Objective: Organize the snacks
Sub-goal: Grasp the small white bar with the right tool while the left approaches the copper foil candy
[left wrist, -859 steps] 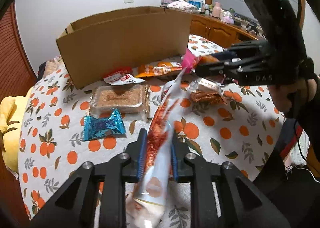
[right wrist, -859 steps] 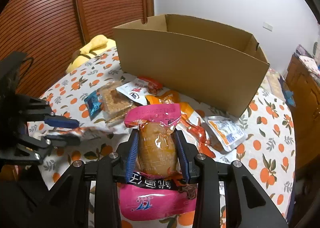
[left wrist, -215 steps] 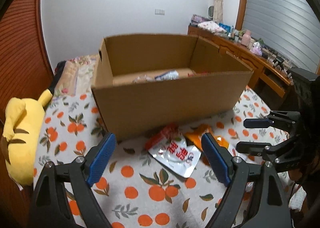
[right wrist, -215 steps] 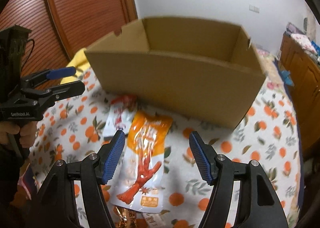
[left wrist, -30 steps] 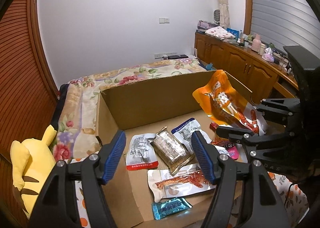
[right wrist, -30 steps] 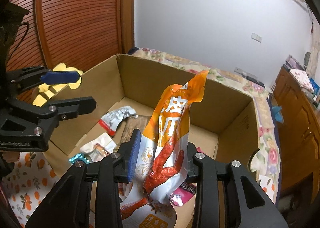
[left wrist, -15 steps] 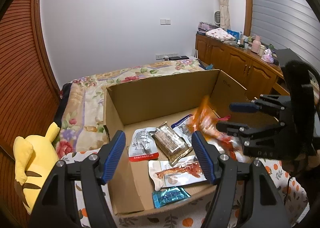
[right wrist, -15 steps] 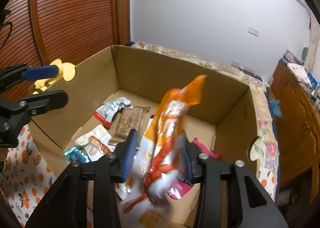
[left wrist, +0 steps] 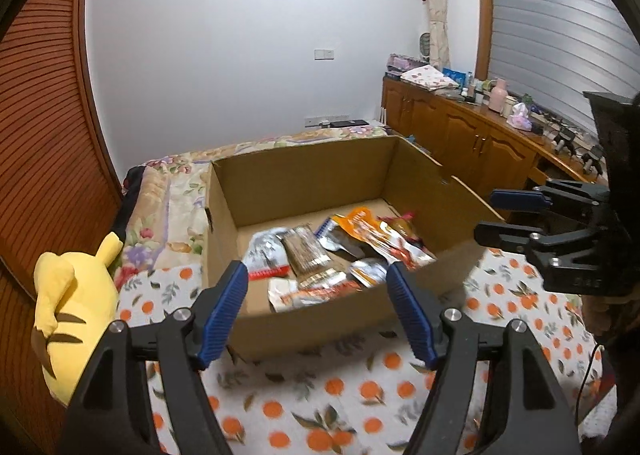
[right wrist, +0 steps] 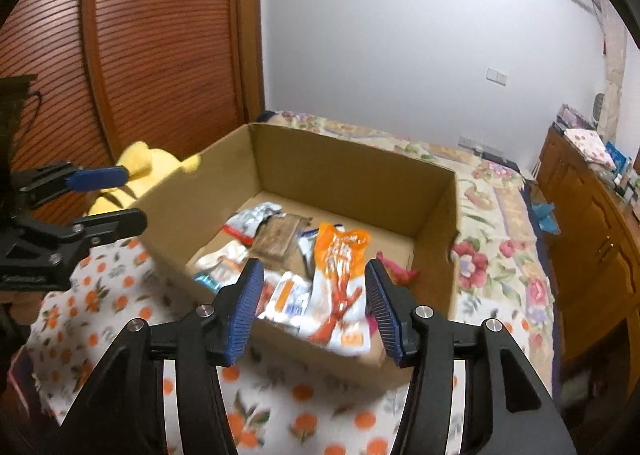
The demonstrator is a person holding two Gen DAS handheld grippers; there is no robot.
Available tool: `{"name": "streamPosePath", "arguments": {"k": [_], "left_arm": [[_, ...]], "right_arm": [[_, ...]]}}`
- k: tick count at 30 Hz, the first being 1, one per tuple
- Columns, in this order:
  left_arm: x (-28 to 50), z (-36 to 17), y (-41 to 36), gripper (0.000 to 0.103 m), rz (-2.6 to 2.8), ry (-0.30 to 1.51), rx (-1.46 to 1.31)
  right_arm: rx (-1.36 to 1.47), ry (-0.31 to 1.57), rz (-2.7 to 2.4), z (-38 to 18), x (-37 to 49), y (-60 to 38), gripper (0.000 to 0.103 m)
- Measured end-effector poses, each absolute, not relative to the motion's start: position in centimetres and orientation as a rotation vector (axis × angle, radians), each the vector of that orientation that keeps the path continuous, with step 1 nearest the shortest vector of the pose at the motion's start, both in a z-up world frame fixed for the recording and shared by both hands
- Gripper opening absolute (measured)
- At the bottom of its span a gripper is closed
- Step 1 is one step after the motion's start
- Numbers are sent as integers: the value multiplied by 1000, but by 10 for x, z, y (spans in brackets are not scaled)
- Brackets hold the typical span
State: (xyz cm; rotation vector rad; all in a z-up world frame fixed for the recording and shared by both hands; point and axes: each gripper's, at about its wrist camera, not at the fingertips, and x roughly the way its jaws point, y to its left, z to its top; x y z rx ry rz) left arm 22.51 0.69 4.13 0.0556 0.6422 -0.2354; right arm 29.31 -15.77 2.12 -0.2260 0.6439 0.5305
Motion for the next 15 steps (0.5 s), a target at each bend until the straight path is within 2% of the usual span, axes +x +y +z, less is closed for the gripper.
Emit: {"name": "streamPosePath", "arguments": {"k": [8,15], "left_arm": [[175,14,-20,75,-282,670,52],[140,-24,-36,75,-305,724,43]], "right_arm": [[-219,637,540,15,218,-180,54],[-219,710,551,-29,179,-193,49]]}}
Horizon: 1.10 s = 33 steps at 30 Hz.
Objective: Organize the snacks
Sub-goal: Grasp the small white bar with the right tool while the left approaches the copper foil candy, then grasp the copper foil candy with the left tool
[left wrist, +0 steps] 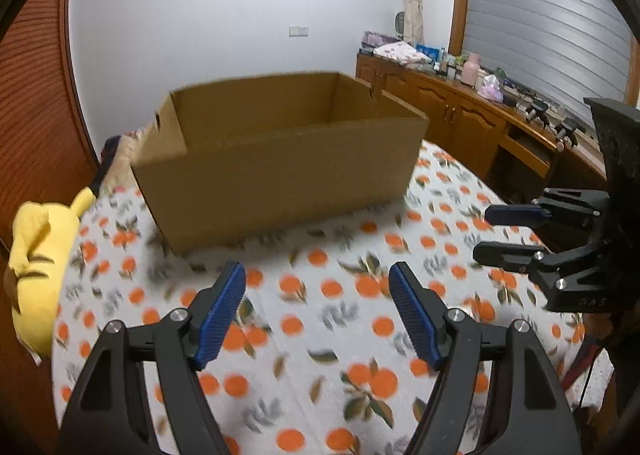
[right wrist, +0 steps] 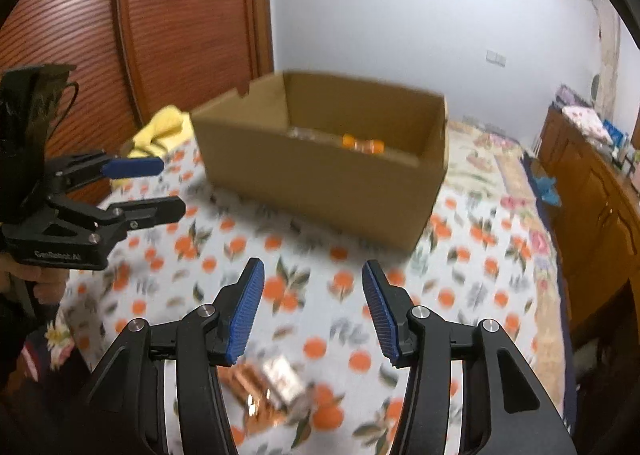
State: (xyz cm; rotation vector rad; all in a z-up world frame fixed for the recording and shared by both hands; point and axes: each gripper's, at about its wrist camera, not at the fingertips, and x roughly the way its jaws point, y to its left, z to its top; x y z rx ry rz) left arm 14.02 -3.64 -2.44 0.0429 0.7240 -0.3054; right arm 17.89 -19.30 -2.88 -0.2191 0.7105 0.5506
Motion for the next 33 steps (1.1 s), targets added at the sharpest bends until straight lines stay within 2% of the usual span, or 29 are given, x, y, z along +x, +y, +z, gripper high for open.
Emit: {"name": "streamPosePath", "arguments": {"k": [8,24,25,27,33], "left_arm": [[105,-44,-41,75,-294,749,18],[92,-66,-49,75,-305,789,12],[92,-67,-52,75,-311,791,13],[91,-69,-58,75,-323,796,22],[91,-73,-77,75,-361,800,38]], "right_arm": [[-196,824,568,-80,157,-204,45],[-235,917,592,-116,165,-193,45],[-234,917,600,-117,166,-193,43],[-230,911,624,-116,165,-195,25],[-219,891,617,-116,162,-202,21]]}}
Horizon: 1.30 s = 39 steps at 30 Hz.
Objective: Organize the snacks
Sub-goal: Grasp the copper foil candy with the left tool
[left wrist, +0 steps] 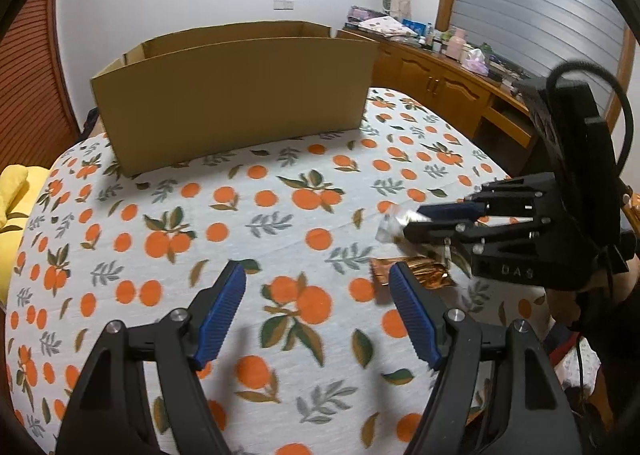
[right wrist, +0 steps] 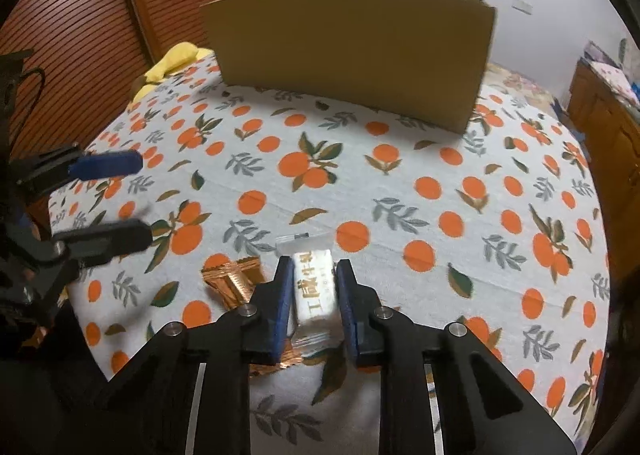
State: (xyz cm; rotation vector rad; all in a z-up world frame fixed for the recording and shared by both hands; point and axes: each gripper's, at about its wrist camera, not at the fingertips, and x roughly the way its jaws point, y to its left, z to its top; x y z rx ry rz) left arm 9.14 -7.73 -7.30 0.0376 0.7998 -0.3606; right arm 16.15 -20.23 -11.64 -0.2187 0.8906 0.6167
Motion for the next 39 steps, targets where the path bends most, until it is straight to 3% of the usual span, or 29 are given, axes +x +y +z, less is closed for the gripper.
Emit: {"name": "streamPosePath", "arguments": {"k": [22,32,35,39], "left_arm": [[103,-90,-145,75,-453,870,132],[103,-102,-154,67,-449,880,176],[102,-102,-153,58,-449,866,178],[100,-100,-148,30,-455,851,157]], "right_arm": [[-165,839,464,-124,146,-260,21],[-151,799,464,-128,141,-262,21],[-141,801,467,-128,141,-262,21],[-148,798,464,-128,140,-261,21]]}}
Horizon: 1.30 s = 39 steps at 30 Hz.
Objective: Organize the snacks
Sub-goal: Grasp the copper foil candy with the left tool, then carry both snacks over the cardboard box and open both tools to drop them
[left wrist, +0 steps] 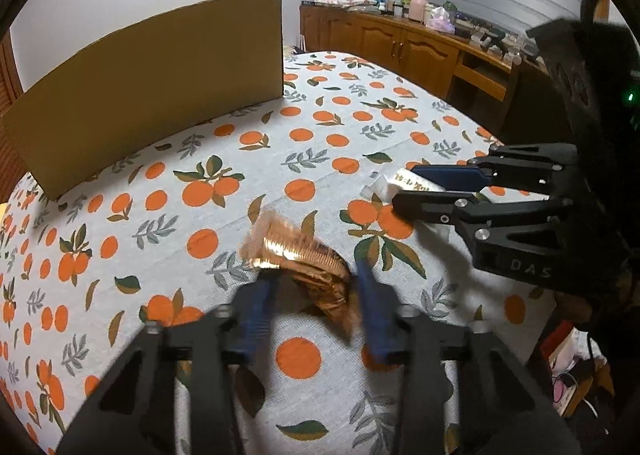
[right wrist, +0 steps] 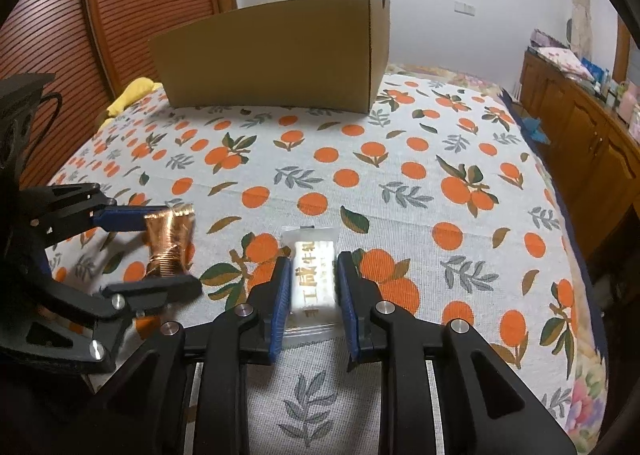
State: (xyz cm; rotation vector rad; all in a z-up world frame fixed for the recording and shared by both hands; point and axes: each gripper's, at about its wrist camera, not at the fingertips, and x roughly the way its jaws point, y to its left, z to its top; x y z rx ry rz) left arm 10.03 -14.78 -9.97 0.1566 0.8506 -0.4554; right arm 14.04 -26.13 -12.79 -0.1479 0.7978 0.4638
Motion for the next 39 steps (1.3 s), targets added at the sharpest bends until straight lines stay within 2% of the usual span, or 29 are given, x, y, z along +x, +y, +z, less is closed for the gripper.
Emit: {"name": "streamPosePath", "arguments": {"k": [3,7,27,39], "left_arm": [[100,-99,-145,20,-457,853,148],[98,-94,-142,18,-452,831,137],[84,-52,-129,17,-457,733,121],[90,-23,-104,18,-431,671,109]], "right_arm": [[-162,792,456,-128,140,-260,21],[-161,790,455,-129,141,-259,21],[-101,789,466,-124,138,-266,19],[-110,680,491,-76,123,-257,19]]}}
